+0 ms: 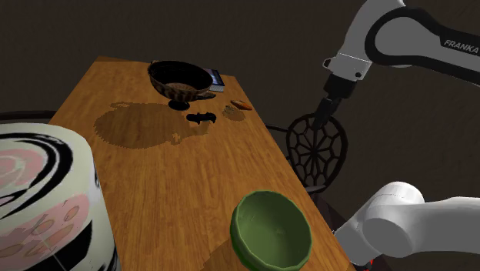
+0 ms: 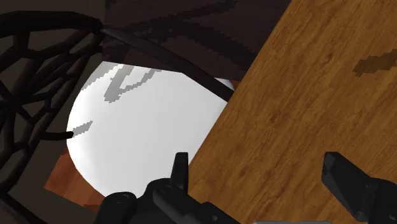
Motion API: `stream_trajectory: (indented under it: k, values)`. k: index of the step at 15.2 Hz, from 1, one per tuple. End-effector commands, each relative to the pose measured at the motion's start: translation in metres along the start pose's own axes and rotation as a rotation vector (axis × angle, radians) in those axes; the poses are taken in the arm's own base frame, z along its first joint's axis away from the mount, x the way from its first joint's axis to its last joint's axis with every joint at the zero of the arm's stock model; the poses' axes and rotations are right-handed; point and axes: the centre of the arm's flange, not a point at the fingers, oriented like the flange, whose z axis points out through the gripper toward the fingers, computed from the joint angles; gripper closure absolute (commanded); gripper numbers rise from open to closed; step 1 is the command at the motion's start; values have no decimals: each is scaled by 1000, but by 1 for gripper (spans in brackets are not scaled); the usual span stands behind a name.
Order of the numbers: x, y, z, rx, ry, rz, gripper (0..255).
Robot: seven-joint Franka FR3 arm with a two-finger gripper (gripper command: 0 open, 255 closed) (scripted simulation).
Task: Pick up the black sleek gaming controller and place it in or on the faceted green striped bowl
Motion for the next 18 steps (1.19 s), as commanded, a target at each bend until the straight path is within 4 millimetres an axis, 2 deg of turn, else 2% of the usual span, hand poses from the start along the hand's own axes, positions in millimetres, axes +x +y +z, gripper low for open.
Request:
stream_trajectory:
  k: [1,9,18]
  values:
    - [0,0,0,0,0,0,0]
    - [102,-17,21,-3,2,-155,0]
    - [212,-55,43,-7,4,-330,0]
